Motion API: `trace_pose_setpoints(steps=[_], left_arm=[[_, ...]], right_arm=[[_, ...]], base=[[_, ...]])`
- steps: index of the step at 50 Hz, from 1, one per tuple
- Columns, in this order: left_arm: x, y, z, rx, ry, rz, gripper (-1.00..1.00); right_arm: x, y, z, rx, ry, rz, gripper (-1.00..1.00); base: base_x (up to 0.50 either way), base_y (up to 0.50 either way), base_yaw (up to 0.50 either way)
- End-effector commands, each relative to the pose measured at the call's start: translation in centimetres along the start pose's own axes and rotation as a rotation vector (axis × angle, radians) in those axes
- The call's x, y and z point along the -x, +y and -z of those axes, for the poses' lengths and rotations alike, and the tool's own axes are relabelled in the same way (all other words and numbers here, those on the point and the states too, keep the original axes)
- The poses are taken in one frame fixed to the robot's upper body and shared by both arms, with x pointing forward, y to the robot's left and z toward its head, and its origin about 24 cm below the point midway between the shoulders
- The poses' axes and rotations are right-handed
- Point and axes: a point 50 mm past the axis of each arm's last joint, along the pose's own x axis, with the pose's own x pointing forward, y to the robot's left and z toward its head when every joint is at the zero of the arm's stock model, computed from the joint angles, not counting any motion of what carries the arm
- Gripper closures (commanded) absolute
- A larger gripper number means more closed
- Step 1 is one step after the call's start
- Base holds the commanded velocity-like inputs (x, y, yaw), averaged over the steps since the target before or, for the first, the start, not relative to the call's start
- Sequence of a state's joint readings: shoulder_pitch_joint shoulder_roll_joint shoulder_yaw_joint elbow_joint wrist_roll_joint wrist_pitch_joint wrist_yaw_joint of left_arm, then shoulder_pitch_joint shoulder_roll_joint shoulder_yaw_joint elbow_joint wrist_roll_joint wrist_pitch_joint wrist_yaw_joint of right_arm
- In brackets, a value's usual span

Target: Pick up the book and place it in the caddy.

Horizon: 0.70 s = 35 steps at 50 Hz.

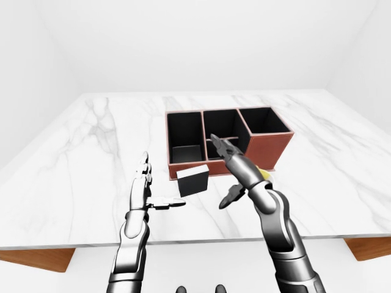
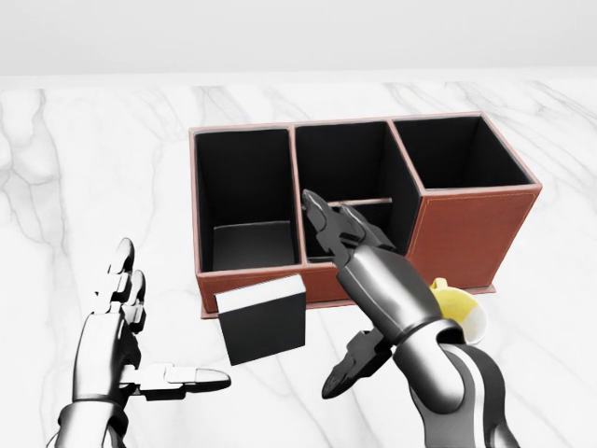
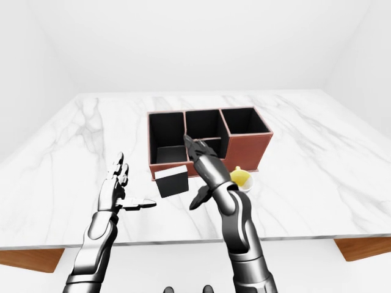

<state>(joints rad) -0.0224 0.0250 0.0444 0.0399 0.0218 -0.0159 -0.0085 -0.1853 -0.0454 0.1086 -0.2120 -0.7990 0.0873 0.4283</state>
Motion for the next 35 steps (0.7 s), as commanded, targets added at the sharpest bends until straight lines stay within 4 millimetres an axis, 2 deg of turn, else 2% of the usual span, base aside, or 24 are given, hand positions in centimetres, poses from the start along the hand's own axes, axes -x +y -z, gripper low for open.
trace_pose_setpoints(steps=[1,6,12,16,23,35], left_arm=[[-0.1,0.1,0.0,0.002,0.001,-0.003,-1.00],[0.0,0.1,0.0,0.002,0.001,-0.003,-1.00],[0.0,0.1,0.2,0.003,0.001,-0.003,-1.00],[-0.1,0.1,0.1,0.004,0.001,-0.003,-1.00],[-0.1,0.1,0.1,0.006,0.001,-0.003,-1.00],[0.1,0.1,0.0,0.010,0.000,-0.004,-1.00]], right_arm=[[-0.5,0.1,0.2,0.152,0.067,-0.092,-1.00],[-0.8,0.0,0.0,0.213,0.086,-0.103,-1.00],[-1.7,-0.2,-1.3,0.302,0.085,-0.107,-1.00],[-2.1,-0.1,-1.6,0.303,0.081,-0.107,-1.00],[-3.8,0.8,-3.2,0.351,0.054,-0.116,-1.00],[-5.4,3.0,-2.5,0.372,0.085,-0.154,-1.00]], base=[[0.00,0.00,0.00],[0.00,0.00,0.00],[0.00,0.00,0.00],[0.00,0.00,0.00],[0.00,0.00,0.00],[0.00,0.00,0.00]])
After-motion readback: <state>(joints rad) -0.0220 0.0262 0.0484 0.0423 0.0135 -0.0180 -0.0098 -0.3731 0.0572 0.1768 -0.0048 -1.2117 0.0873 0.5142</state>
